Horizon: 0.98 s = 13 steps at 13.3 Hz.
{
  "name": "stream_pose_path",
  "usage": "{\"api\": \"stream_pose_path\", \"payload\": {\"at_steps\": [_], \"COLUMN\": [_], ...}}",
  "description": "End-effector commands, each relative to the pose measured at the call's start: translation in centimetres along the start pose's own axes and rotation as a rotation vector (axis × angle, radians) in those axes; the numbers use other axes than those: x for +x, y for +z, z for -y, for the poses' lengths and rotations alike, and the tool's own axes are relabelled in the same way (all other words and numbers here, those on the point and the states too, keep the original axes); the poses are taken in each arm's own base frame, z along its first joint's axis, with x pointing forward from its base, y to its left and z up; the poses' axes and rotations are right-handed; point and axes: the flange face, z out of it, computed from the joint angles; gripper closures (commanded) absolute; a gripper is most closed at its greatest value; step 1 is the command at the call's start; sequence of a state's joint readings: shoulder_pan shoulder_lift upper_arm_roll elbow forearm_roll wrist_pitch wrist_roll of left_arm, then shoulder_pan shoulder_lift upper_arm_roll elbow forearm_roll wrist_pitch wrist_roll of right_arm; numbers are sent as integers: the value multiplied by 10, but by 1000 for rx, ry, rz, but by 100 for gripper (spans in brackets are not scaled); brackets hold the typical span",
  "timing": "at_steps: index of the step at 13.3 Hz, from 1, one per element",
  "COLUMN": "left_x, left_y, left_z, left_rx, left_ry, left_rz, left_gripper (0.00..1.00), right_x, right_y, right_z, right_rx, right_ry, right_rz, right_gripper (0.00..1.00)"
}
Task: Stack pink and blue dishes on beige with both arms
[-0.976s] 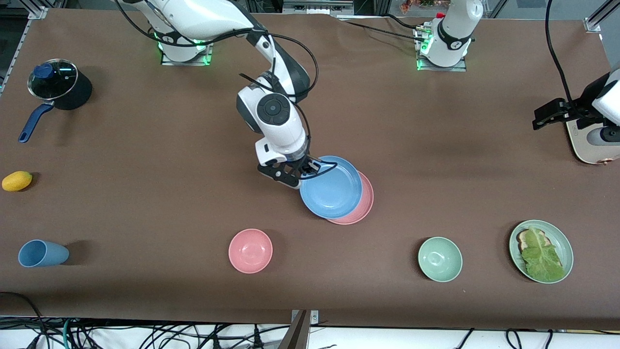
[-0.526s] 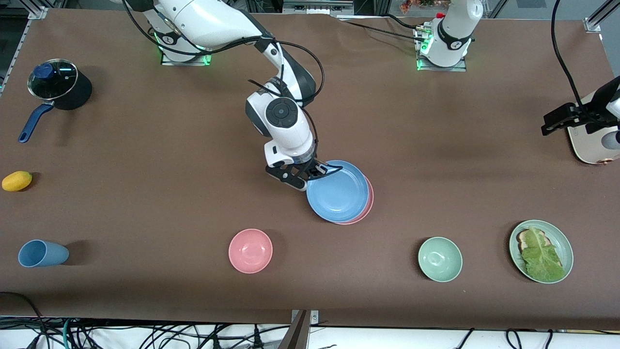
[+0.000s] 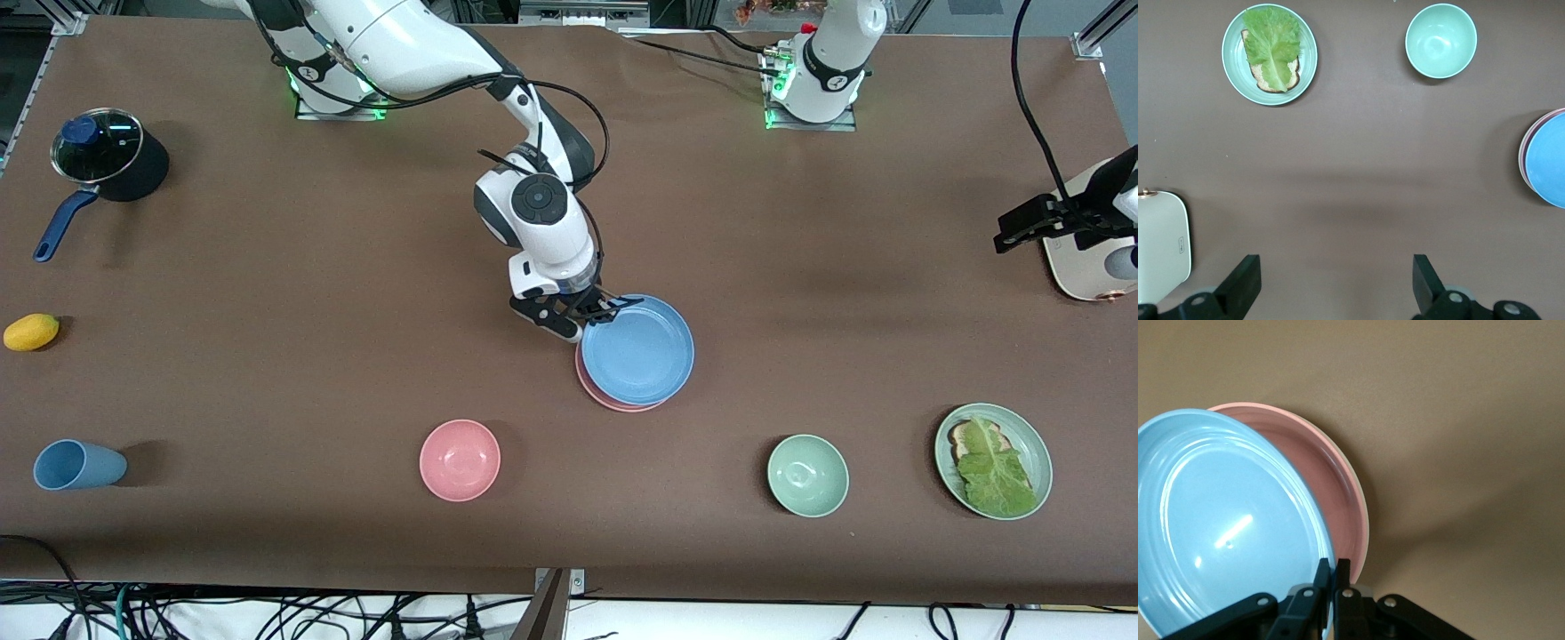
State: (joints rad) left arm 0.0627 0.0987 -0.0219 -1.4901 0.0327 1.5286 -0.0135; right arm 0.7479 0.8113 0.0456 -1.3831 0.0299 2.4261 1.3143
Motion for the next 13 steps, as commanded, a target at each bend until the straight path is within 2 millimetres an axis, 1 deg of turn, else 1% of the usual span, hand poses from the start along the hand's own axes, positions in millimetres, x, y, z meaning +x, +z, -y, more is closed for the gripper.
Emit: {"api": "stream_pose_path", "payload": {"at_steps": [1, 2, 6, 7, 8, 9, 10, 11, 13], "left_x": [1, 1, 4, 4, 6, 6, 6, 6, 6], "left_y": [-2, -2, -2, -2, 0, 0, 0, 0, 0], "left_z": [0, 1, 10, 10, 10, 10, 10, 10, 10], "left_rx": [-10, -10, -12, -12, -13, -13, -13, -13, -13], "left_ry": [12, 10, -5, -5, -5, -5, -5, -5, -5], "left_rz": [-14, -17, -34, -35, -32, -32, -32, -32, -32], "left_gripper": [0, 0, 0, 0, 0, 0, 0, 0, 0], "right_x": [3, 3, 11, 11, 12, 14, 16, 16, 17], "right_y": [-3, -3, 3, 3, 3, 1, 1, 2, -4], "right_z": [7, 7, 4, 4, 4, 3, 3, 3, 4], "right_rx": [14, 14, 6, 6, 6, 6, 6, 4, 4], "right_ry": [6, 6, 2, 4, 4, 4, 7, 10, 5], "right_rz": [-23, -23, -33, -33, -34, -38, -41, -41, -42], "right_gripper": [99, 96, 95, 84, 56, 38, 28, 25, 24]}}
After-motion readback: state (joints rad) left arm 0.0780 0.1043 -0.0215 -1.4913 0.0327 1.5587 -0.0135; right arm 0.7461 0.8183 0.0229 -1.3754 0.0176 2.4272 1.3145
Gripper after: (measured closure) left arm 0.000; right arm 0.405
